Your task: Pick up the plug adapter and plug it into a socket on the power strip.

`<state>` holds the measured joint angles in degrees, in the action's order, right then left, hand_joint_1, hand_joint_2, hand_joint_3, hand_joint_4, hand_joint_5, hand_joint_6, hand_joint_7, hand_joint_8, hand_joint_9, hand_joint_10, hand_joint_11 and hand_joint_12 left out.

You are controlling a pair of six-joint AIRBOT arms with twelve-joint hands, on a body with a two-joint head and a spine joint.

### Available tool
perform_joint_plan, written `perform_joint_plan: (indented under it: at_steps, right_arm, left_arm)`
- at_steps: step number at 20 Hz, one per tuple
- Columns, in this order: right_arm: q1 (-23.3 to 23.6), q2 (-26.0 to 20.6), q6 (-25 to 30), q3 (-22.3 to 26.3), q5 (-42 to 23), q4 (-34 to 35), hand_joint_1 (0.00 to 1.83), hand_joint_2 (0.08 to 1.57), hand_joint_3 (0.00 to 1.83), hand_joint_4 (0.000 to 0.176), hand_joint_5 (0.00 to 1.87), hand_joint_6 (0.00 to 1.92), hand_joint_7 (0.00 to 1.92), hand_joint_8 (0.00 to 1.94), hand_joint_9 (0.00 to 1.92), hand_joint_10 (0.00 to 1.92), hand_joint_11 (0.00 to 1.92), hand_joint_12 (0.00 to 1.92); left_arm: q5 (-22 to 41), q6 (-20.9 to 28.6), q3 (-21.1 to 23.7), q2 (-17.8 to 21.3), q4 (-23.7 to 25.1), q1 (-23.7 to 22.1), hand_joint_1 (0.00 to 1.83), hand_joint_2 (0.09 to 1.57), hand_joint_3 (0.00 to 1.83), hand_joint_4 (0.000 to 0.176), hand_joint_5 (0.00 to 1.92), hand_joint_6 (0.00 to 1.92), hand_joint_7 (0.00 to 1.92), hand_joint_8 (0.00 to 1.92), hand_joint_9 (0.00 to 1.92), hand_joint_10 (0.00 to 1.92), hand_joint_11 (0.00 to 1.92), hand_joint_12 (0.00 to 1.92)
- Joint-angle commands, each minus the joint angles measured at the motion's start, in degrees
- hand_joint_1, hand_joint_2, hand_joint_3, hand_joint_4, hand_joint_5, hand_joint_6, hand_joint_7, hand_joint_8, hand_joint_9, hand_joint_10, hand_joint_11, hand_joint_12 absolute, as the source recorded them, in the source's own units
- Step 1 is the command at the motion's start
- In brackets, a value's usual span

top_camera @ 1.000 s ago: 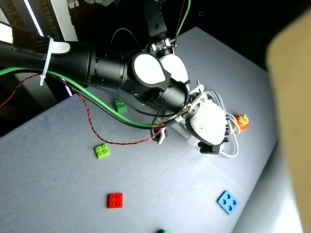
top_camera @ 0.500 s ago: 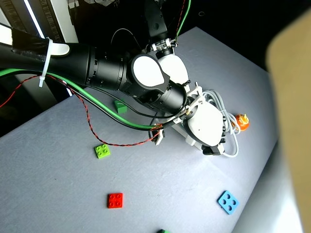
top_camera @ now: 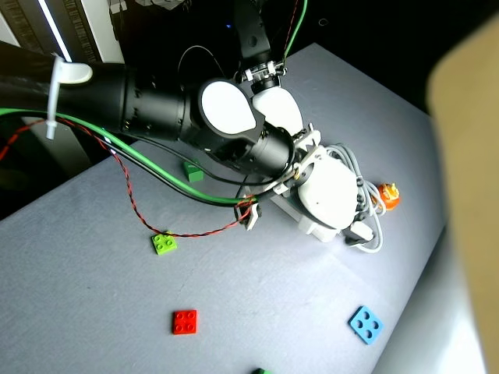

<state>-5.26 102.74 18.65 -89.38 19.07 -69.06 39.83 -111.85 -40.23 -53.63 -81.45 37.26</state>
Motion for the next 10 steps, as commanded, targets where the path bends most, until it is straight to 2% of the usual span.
perform_joint_plan:
  at_steps: [1, 5, 10]
  right_arm:
    - [1.0, -0.8, -0.1, 0.8, -2.0, -1.6, 0.92, 1.01, 0.01, 0.0, 0.45, 0.0, 0.49, 0.0, 0.46, 0.0, 0.0, 1.14]
    - [4.0, -5.5, -0.1, 6.5, -1.4, -1.6, 0.93, 1.0, 0.0, 0.0, 0.45, 0.0, 0.49, 0.0, 0.45, 0.0, 0.0, 1.09]
    - [7.9, -15.3, -0.3, 19.6, 0.7, -1.7, 0.92, 0.99, 0.0, 0.0, 0.43, 0.0, 0.48, 0.0, 0.44, 0.0, 0.0, 1.1]
  left_arm:
    - [-1.4, -0.1, -0.3, 0.3, -0.1, -0.4, 0.0, 1.2, 0.0, 0.0, 0.0, 0.0, 0.0, 0.0, 0.0, 0.0, 0.0, 0.0]
    - [-2.8, -0.6, -0.2, 2.0, -0.1, -1.3, 0.0, 1.2, 0.0, 0.0, 0.0, 0.0, 0.0, 0.0, 0.0, 0.0, 0.0, 0.0]
    - [-4.9, -1.8, -0.1, 4.6, -0.1, -3.4, 0.0, 1.2, 0.0, 0.0, 0.0, 0.0, 0.0, 0.0, 0.0, 0.0, 0.0, 0.0]
